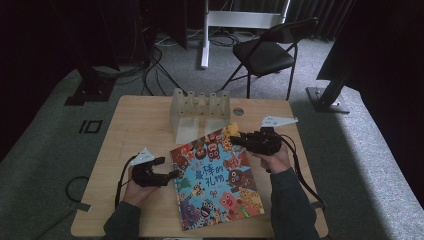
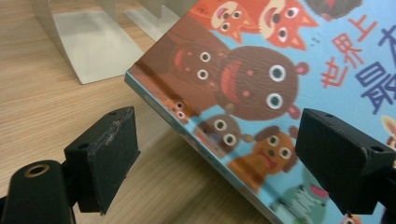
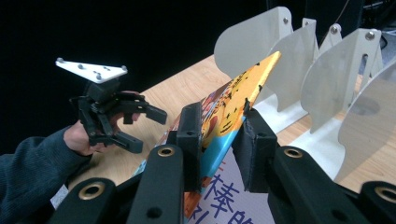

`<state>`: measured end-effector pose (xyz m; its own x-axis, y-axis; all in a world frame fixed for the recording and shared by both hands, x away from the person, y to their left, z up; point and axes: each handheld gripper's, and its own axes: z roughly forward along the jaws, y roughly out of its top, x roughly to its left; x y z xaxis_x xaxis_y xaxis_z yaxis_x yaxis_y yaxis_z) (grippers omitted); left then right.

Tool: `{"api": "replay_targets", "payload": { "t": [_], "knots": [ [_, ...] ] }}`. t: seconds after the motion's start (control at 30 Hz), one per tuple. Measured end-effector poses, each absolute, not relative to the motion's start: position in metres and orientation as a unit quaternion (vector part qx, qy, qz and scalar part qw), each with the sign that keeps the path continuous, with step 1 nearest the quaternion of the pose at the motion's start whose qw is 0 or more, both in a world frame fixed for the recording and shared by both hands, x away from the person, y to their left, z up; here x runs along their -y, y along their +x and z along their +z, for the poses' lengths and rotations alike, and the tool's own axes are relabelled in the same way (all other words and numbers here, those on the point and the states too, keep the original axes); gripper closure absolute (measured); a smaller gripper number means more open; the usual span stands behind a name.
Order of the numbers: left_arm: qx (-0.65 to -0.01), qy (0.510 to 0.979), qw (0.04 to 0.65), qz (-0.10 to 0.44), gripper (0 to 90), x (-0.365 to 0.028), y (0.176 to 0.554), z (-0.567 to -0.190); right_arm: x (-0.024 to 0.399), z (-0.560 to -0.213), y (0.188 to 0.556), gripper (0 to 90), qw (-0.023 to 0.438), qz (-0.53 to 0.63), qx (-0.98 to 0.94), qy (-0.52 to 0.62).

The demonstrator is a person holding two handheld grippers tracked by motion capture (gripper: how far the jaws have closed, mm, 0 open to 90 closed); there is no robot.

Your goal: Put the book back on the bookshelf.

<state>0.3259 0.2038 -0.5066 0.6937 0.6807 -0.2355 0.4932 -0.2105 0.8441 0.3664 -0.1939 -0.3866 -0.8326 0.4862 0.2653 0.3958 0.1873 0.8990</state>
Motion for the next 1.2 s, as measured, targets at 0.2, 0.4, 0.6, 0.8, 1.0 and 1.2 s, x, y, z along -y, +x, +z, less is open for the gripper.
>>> {"api": "replay_targets", "payload": {
  "t": [0.2,0.4,0.6,0.8,1.0,1.2],
  "knots": [
    [-0.372,0.777,0.501,0.089,13.3,-0.199,0.326,-0.505,0.195,-0.383,0.364,75.6,0.034,0.584,-0.763,0.274],
    [-0.363,0.773,0.515,0.073,11.8,-0.195,0.330,-0.506,0.197,-0.380,0.362,76.9,0.032,0.595,-0.757,0.268],
    [-0.344,0.774,0.531,0.033,9.8,-0.191,0.333,-0.507,0.202,-0.377,0.361,78.1,0.025,0.610,-0.748,0.262],
    [-0.329,0.773,0.542,0.003,6.5,-0.184,0.336,-0.508,0.204,-0.377,0.359,78.2,0.022,0.616,-0.745,0.254],
    [-0.326,0.761,0.561,-0.014,14.8,-0.189,0.336,-0.506,0.207,-0.376,0.357,77.7,0.018,0.621,-0.743,0.248],
    [-0.327,0.753,0.570,-0.025,29.5,-0.195,0.335,-0.500,0.217,-0.380,0.359,76.8,0.016,0.620,-0.744,0.247]
  ]
}}
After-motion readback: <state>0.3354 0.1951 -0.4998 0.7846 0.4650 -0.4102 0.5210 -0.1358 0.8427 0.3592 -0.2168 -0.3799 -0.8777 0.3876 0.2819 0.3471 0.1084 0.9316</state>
